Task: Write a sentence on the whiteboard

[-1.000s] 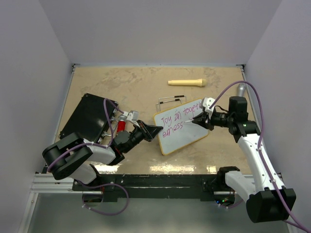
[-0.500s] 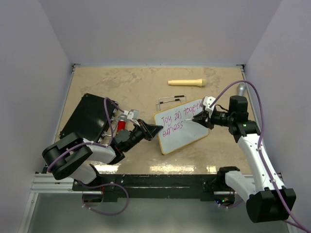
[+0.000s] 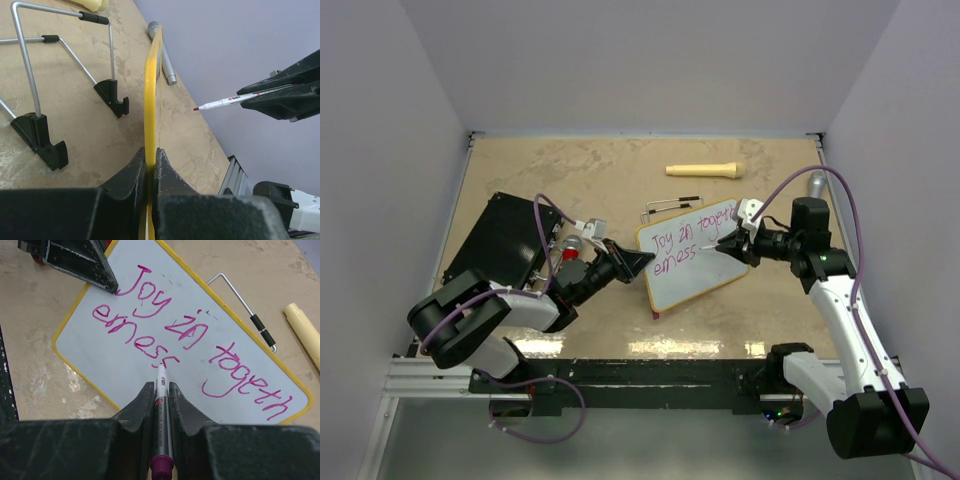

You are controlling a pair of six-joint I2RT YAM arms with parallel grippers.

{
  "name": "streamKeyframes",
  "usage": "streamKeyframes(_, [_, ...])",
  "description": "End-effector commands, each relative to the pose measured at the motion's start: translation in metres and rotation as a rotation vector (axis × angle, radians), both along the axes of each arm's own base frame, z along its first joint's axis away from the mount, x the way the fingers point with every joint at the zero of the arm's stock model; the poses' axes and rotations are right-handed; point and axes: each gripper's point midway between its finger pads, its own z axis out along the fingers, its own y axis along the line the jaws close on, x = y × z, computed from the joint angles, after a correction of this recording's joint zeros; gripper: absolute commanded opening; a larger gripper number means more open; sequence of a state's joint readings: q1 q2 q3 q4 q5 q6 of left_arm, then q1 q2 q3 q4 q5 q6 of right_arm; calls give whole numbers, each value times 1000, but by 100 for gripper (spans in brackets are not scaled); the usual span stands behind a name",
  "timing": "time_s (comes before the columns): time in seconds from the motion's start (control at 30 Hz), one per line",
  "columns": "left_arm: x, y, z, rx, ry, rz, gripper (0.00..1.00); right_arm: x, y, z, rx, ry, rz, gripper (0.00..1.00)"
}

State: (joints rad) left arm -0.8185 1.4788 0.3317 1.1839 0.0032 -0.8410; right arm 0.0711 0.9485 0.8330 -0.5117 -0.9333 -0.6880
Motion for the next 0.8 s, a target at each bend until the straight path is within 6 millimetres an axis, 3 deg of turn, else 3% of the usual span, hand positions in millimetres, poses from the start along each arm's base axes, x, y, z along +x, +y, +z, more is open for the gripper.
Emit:
streamKeyframes(0.0, [10, -3, 40, -67, -131, -6, 0, 3, 2, 15, 11, -23, 9, 0])
streamKeyframes(0.77, [21, 3, 35, -42, -181, -68, 0, 6, 3, 19, 23, -8, 14, 0])
